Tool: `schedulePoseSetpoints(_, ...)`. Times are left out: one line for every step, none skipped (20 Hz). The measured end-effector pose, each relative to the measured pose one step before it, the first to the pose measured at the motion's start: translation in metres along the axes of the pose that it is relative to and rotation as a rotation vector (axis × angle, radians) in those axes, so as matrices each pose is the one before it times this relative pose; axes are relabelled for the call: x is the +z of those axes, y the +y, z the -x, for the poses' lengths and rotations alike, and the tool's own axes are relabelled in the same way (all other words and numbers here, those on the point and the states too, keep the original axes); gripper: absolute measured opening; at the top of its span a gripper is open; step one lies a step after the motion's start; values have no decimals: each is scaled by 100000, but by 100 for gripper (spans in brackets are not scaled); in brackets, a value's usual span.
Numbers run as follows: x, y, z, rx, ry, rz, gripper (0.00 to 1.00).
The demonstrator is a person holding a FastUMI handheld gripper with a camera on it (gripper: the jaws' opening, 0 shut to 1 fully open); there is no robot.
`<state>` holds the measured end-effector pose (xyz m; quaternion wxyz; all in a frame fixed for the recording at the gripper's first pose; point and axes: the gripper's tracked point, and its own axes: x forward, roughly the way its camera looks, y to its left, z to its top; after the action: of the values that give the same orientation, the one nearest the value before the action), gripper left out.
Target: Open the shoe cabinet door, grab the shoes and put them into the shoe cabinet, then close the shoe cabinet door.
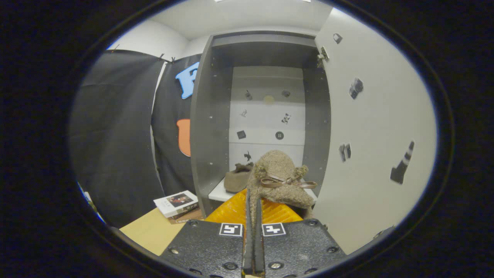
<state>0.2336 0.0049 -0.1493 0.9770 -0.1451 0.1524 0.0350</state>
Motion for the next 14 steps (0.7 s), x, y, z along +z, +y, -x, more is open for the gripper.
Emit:
schedulePoseSetpoints(1256, -653, -978, -2502, -1285, 2277, 5)
schedulePoseSetpoints(963, -198, -1269, -1979, -879, 1760, 6)
schedulePoseSetpoints(605, -301, -1190, -1704, 93, 734, 6)
schedulePoseSetpoints(380, -193, -1346, -1064, 374, -806, 6)
schedulePoseSetpoints(298, -237, -1211, -647, 828, -1559, 6)
schedulePoseSetpoints(-9, -418, -1567, -827, 1703, -2274, 6)
schedulePoseSetpoints(-71, -368, -1349, -780, 1760, -2354, 6)
schedulePoseSetpoints(-99, -542, -1409, -968, 1568, -1744, 6)
schedulePoseSetpoints(-133, -573, -1127, -1332, 1283, -1003, 6)
schedulePoseSetpoints(-40, -890, -1814, -1686, 1210, -1700, 6)
schedulePoseSetpoints(-107, -542, -1204, -1245, 1028, -917, 6)
schedulePoseSetpoints(-62, -857, -1413, -2211, 587, 426, 6)
schedulePoseSetpoints(24, -601, -1039, -1916, -254, 1777, 6)
schedulePoseSetpoints(-47, -116, -949, -864, -690, 2031, 6)
